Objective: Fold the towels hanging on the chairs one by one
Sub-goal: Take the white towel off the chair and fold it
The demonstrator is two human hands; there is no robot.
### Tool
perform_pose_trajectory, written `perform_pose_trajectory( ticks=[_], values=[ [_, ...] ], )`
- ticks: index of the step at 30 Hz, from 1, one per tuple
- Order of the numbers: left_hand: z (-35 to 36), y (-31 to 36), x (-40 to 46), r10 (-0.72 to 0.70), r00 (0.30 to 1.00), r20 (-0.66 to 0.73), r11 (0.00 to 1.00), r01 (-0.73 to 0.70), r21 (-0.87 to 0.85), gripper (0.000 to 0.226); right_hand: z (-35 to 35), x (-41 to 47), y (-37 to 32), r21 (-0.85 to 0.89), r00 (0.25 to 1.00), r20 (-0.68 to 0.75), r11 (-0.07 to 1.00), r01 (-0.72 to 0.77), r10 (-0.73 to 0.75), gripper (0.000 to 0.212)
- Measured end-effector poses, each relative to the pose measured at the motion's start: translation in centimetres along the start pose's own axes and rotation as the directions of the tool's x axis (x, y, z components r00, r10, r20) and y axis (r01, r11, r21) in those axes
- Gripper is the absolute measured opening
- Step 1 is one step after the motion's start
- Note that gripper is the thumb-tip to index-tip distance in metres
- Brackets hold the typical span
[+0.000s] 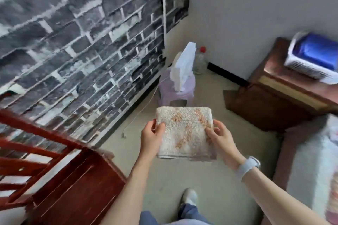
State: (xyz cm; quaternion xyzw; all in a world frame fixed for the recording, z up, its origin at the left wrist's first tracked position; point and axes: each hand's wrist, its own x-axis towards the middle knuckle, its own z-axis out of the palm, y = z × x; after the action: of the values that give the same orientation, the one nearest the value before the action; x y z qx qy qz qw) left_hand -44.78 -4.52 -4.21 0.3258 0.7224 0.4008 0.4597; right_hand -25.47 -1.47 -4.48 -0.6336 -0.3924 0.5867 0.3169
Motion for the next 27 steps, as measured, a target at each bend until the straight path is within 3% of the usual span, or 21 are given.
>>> perform_pose_trajectory(
  ticks=[7,16,27],
  values=[
    [16.9,10.1,3.5,0.135,0.95,0.281,0.986,-0.156,0.054,0.003,-15.9,2.9,-3.8,0.106,0.964,-0.265,0.992,0.065,-0.034,0.026],
    [37.4,19.3,12.2,0.195,0.845,0.497,0.963,-0.262,0.068,0.013,-31.6,14.2,-7.2,0.241,0.874,-0.487,0.963,0.12,0.013,0.037],
    [59.9,30.7,23.9,0.038,0.763,0.645,0.975,-0.169,0.143,0.033,-48.0,31.6,-14.9,0.227,0.77,-0.628,0.973,0.05,0.107,0.027]
  ],
)
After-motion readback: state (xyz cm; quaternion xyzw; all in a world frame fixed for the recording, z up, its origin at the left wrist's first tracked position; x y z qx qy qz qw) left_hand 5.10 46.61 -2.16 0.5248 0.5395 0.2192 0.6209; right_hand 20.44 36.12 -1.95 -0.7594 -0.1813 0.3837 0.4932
